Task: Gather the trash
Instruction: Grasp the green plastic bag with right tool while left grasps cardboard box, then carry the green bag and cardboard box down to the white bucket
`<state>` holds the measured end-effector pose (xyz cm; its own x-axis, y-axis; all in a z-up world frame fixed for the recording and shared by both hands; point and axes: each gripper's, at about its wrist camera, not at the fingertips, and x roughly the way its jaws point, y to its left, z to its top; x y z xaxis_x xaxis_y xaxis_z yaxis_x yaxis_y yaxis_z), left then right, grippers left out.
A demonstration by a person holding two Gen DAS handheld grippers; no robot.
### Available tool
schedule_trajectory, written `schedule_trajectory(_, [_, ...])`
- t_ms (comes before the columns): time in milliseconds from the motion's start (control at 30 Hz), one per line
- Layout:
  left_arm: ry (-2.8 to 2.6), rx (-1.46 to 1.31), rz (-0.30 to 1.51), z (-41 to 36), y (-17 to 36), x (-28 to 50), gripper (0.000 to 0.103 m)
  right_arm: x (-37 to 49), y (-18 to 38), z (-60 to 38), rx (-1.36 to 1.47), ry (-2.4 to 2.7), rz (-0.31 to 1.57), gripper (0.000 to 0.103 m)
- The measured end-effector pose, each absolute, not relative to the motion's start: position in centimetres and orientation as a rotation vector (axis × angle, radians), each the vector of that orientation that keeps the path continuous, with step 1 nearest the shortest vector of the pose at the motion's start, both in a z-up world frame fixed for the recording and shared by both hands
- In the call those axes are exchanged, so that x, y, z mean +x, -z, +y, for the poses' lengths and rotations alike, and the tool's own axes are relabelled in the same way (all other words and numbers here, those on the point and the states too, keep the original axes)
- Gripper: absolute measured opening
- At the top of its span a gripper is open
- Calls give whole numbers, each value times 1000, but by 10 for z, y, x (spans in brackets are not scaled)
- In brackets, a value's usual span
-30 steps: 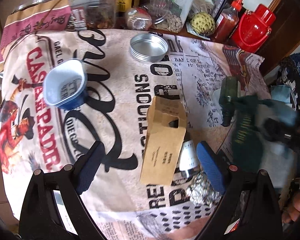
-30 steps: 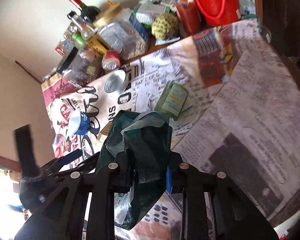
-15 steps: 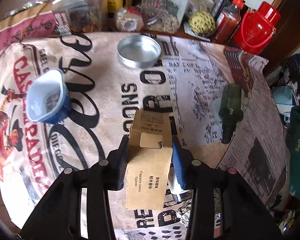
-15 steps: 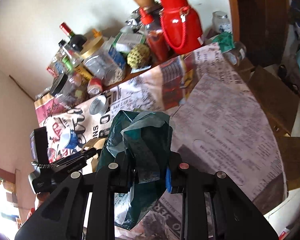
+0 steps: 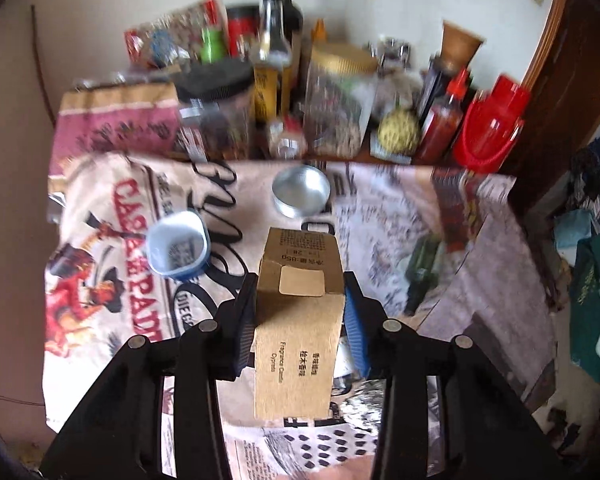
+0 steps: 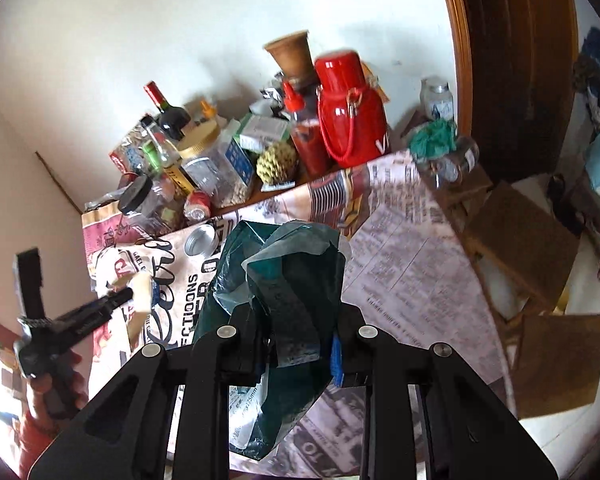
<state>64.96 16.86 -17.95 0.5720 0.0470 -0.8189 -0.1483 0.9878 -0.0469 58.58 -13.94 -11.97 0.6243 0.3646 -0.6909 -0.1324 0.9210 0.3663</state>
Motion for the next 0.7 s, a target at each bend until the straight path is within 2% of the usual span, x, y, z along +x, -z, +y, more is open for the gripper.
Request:
schedule_trajectory(267, [-175,-141,775,129,113,595,40,557,93,-166,229,-358,768,22])
schedule_trajectory(700, [-223,-142,619,80,54,480,40,496,54,-182,149,-477,653,22])
